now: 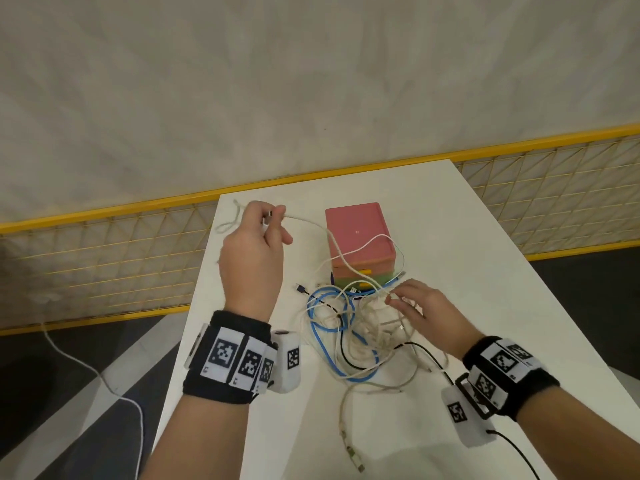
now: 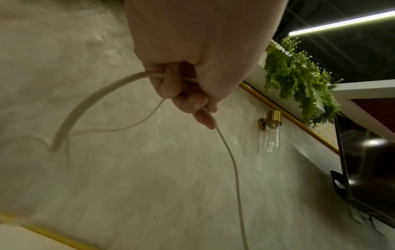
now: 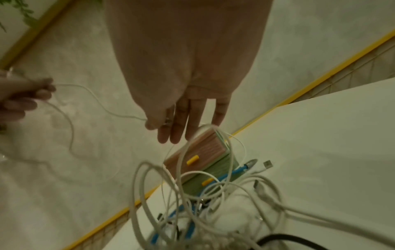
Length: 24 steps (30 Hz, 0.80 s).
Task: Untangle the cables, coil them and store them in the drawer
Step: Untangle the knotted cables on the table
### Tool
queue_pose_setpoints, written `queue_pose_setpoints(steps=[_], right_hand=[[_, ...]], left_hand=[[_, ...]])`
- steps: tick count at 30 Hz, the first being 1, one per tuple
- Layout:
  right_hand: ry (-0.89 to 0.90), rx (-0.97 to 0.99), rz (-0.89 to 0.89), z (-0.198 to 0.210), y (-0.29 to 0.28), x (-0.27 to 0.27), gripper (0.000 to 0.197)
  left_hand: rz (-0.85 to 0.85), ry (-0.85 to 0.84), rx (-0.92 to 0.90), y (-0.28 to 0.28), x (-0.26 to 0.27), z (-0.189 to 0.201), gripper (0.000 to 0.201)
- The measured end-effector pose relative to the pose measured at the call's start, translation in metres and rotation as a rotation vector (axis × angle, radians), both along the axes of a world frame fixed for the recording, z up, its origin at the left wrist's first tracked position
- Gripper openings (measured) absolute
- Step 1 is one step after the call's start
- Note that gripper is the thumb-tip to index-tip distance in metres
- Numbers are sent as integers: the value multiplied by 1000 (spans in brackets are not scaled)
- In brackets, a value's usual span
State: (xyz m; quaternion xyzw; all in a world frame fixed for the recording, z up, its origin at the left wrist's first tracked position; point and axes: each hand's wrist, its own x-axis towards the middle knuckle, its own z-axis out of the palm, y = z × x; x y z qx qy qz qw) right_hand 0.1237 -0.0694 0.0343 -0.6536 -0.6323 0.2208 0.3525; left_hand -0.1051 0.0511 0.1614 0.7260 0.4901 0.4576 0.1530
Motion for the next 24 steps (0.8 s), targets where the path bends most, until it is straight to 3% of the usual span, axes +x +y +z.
queue_pose_setpoints(steps=[3,7,8,10,12,15,16,20,24], right_hand=[[51,2,-31,9,3,-1,15],[164,104,23,34,4,-15,15],[204,126,32,39,6,-19,19],[244,137,51,46,9,-25,24],[175,123,64,49,13,-30,28],[-232,165,89,52,20,-40,39],[-283,157,111,54,24,-46,36],[-210,21,239,58,42,-63,13],[-284,-132,225,73,80,-66,9]], left_hand=[[-40,104,-34,-5,0,-5,23],[-332,444,-178,-16,8,-20,54],[-412,537,-247,-19,11,-26,53],[-478,634,-328,-23,14,-39,29],[-456,648,-334,-24,12,-46,25],[-386,718,-230,-27,9,-50,29],[-372,736,-199,-28,8,-52,29],[-321,714,-184,-28,-6,-53,26],[-236,518,-237,-26,-37,-51,53]])
